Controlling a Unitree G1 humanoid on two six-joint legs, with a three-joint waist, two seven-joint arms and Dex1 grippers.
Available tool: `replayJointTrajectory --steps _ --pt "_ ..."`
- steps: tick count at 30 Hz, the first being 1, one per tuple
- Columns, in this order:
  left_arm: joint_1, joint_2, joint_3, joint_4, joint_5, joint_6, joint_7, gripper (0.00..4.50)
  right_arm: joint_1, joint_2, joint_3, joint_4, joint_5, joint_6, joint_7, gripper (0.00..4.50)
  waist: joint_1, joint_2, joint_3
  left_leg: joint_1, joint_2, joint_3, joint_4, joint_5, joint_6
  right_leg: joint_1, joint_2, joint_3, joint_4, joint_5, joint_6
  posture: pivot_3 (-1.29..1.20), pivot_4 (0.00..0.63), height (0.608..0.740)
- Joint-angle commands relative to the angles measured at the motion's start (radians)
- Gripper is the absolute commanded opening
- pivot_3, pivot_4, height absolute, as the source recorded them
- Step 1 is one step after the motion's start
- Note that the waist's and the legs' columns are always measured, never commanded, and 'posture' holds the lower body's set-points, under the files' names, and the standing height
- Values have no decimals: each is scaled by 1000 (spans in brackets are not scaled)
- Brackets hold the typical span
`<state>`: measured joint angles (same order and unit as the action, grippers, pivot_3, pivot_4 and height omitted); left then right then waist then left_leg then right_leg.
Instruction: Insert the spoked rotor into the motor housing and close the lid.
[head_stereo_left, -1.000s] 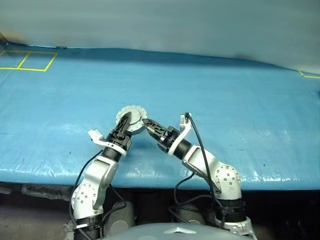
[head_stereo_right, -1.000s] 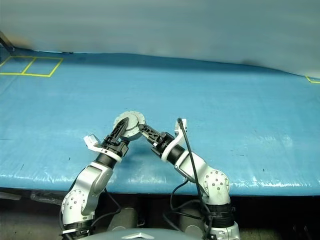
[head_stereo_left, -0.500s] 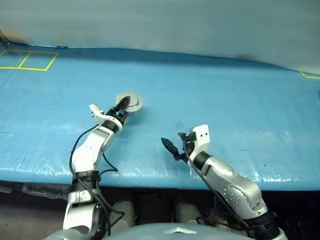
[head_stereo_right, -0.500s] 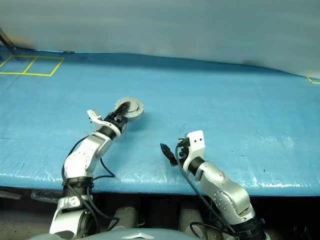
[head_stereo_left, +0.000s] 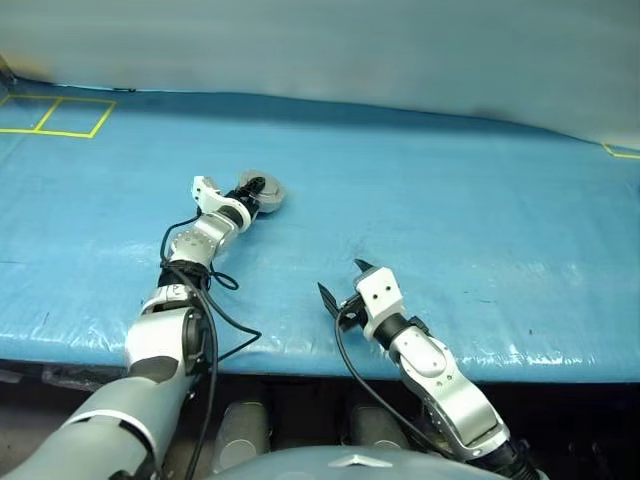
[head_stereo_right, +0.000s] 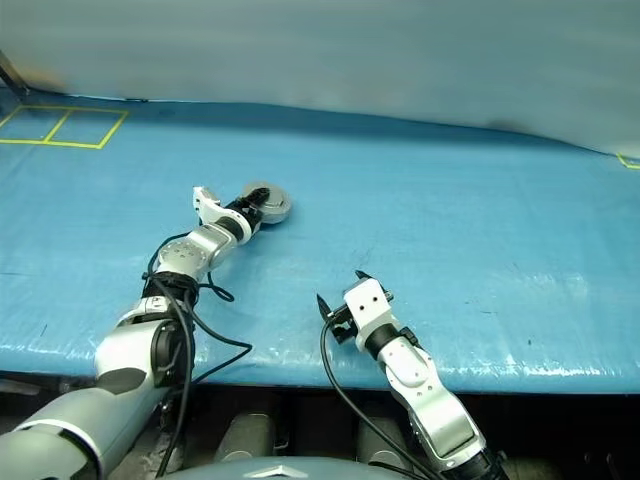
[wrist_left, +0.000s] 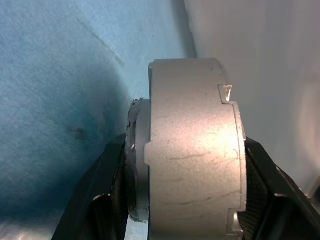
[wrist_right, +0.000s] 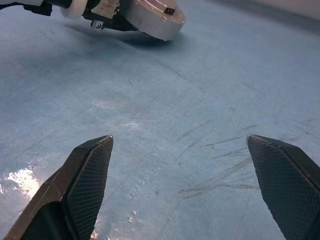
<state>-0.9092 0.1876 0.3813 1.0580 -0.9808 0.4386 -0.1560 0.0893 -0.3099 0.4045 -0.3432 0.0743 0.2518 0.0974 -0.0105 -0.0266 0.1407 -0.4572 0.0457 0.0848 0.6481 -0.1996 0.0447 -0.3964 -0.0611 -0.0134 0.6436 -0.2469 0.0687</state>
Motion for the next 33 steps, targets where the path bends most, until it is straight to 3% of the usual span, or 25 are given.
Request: replayJointTrajectory --steps 1,3,4,9,15,18,23,26,29,33 --pt "-76 1 29 65 71 -35 -46 2324 8 21 -21 -17 -30 -17 13 4500 0 0 0 0 0 0 0 0 0 0 0 0 0 0 0 0 150 740" --pt "-81 -1 45 96 101 -37 -43 2324 17 33 -24 -19 -38 -11 20 4500 1 0 0 0 0 -1 0 0 0 0 0 -1 1 0 0 0 150 740" --pt "-78 0 55 105 112 -33 -39 3048 22 38 -25 -21 -45 -8 22 4500 0 0 0 0 0 -1 0 0 -1 0 0 -1 1 0 0 0 150 740" --pt "-26 15 67 81 168 54 -34 4485 41 64 -36 -28 -58 2 31 4500 -2 0 0 7 0 0 0 -2 3 4 -1 0 1 0 0 0 150 740" --pt "197 37 51 -194 178 325 15 4485 47 87 -51 -28 -62 20 49 4500 -19 4 -7 14 8 2 -1 -2 2 5 -1 1 4 -1 -2 0 150 740" --pt "424 39 20 -520 145 528 67 4485 34 94 -48 -11 -67 24 69 4500 -28 6 -9 24 9 4 -4 -3 1 14 -3 1 5 -2 -5 0 150 740" --pt "684 25 -14 -918 104 644 101 4485 16 122 -60 7 -49 30 96 4500 -26 12 -22 41 10 4 -8 -9 -7 26 -11 0 5 -9 -16 0 150 740" --pt "824 84 -148 -1145 189 571 33 4485 12 136 -74 10 -34 27 115 4500 -24 14 -25 45 9 5 -12 -8 -8 27 -15 2 5 -10 -18 0 150 740" --pt "969 135 -292 -1342 344 332 -72 4485 5 138 -92 27 -26 14 135 4500 -24 16 -26 44 6 6 -18 -8 -9 23 -19 2 3 -9 -19 0 150 740" --pt "1067 130 -397 -1404 567 39 -84 4485 -1 142 -112 50 -27 -1 140 4500 -14 16 -26 36 5 8 -22 -8 -9 14 -22 2 0 -10 -22 0 150 740"
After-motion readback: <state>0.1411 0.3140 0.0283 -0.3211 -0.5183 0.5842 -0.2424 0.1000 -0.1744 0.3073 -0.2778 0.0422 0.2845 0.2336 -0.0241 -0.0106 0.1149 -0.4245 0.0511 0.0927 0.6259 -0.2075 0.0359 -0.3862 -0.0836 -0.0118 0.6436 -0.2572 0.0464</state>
